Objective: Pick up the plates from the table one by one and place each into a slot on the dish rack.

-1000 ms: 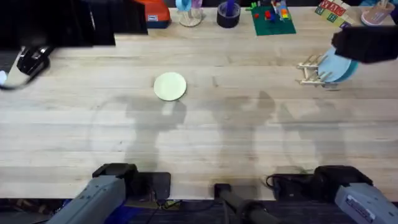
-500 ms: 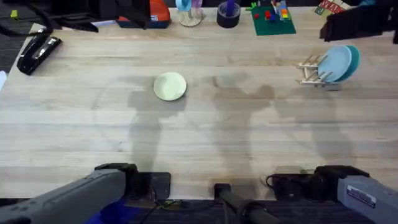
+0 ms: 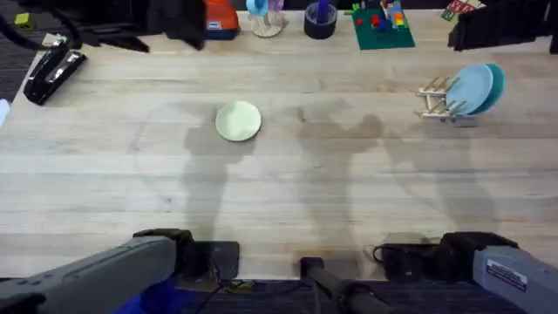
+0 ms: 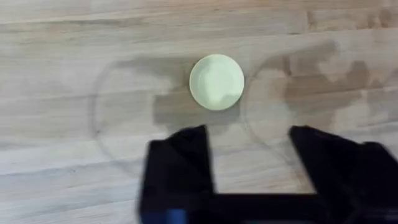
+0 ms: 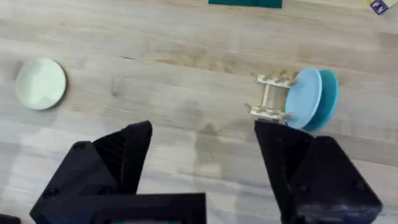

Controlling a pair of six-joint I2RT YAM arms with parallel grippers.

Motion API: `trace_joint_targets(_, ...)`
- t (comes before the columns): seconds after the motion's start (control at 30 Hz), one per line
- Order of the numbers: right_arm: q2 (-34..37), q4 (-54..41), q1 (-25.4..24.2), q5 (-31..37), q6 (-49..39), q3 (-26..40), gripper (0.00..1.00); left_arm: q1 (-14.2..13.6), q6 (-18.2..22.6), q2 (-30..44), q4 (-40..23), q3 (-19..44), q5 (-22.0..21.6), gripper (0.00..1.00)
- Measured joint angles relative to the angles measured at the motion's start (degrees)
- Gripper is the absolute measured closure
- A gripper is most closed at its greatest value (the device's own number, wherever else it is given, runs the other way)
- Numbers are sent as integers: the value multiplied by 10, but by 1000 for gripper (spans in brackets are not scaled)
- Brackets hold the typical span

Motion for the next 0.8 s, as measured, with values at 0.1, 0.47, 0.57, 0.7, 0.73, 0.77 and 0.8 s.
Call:
trace_joint_targets(0.1, 0, 2, 0, 0, 0, 0, 7, 0, 0, 0, -3, 0, 0, 742)
trace_joint_targets(0.47, 0, 12, 0, 0, 0, 0, 7, 0, 4, 0, -5, 0, 0, 958)
trace_joint_targets(0.57, 0, 14, 0, 0, 0, 0, 8, 0, 3, 0, -7, 0, 1, 958)
trace_joint_targets(0.7, 0, 14, 0, 0, 0, 0, 8, 0, 13, 0, 2, 0, 23, 958)
trace_joint_targets(0.73, 0, 14, 0, 0, 0, 0, 8, 0, 19, 0, 3, 0, 33, 958)
trace_joint_targets(0.77, 0, 14, 0, 0, 0, 0, 8, 1, 25, 0, 3, 0, 43, 958)
trace_joint_targets(0.8, 0, 14, 0, 0, 0, 0, 8, 3, 29, 0, 3, 0, 54, 958)
